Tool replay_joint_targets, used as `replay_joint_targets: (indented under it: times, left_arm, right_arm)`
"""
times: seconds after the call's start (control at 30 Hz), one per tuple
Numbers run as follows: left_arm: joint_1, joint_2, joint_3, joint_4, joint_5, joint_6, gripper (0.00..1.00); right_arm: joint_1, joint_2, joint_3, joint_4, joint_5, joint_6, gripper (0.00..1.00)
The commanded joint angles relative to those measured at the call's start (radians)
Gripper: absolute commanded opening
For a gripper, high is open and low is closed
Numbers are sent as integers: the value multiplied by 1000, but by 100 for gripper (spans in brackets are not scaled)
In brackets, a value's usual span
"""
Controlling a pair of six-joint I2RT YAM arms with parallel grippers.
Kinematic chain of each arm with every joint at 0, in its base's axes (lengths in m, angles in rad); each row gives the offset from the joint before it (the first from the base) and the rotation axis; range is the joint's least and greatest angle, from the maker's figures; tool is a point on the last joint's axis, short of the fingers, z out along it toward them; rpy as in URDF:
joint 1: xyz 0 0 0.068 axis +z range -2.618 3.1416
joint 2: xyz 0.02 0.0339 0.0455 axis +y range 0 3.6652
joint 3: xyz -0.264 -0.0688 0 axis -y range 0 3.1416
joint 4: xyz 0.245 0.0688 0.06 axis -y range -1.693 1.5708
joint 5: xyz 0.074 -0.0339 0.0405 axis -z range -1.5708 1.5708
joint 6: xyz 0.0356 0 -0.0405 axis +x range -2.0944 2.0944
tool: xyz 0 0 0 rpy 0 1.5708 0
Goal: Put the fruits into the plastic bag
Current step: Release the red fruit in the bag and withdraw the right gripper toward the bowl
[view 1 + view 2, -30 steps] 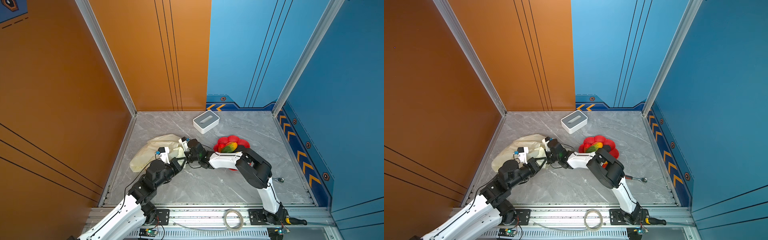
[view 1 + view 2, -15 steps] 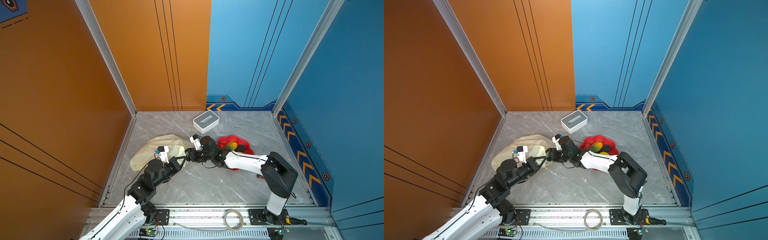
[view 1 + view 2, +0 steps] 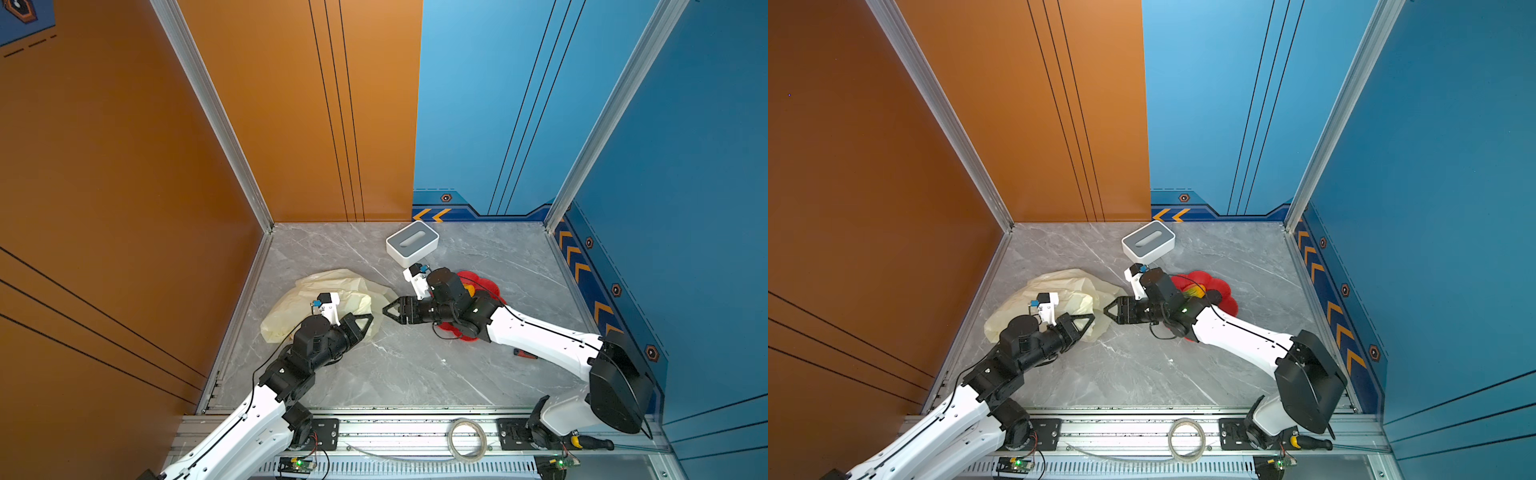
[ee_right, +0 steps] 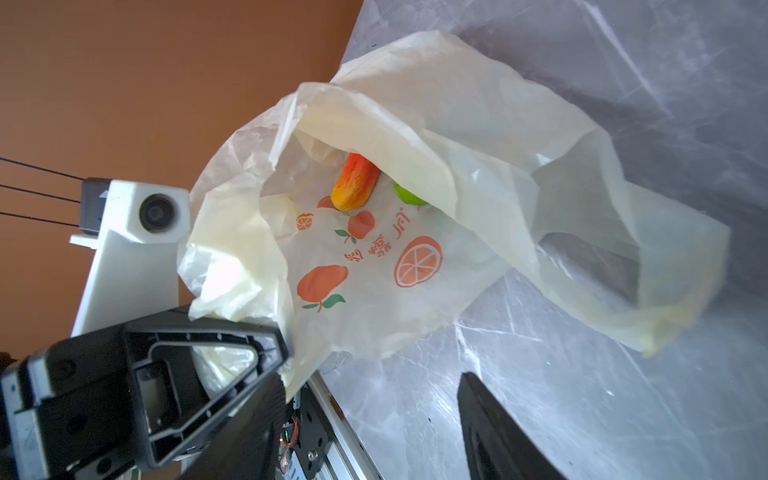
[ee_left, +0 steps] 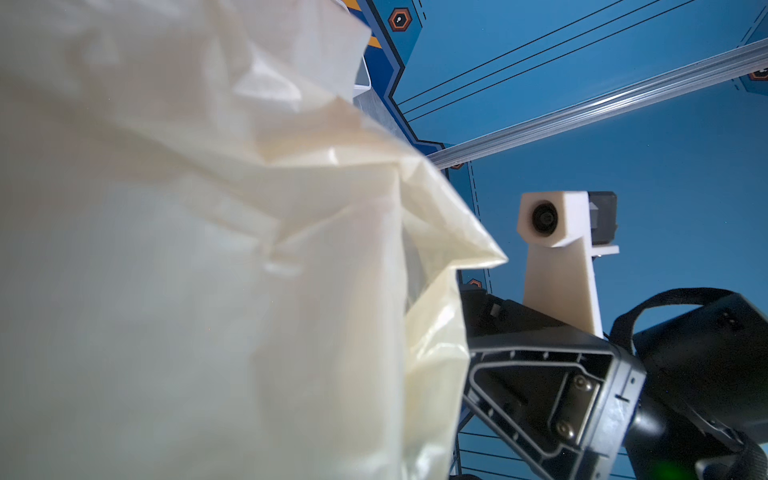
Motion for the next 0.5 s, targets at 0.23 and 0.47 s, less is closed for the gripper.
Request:
replay_joint_targets:
  times: [0.23,0.47]
  left_arm:
    - [11,-1,34,-15,15,31,0]
    - [16,3,36,-27,17,34,0]
  right_arm:
    - [-59,-187,6,-354,225,-188,66]
    - [-101,-332,89,-563,422,-328,97]
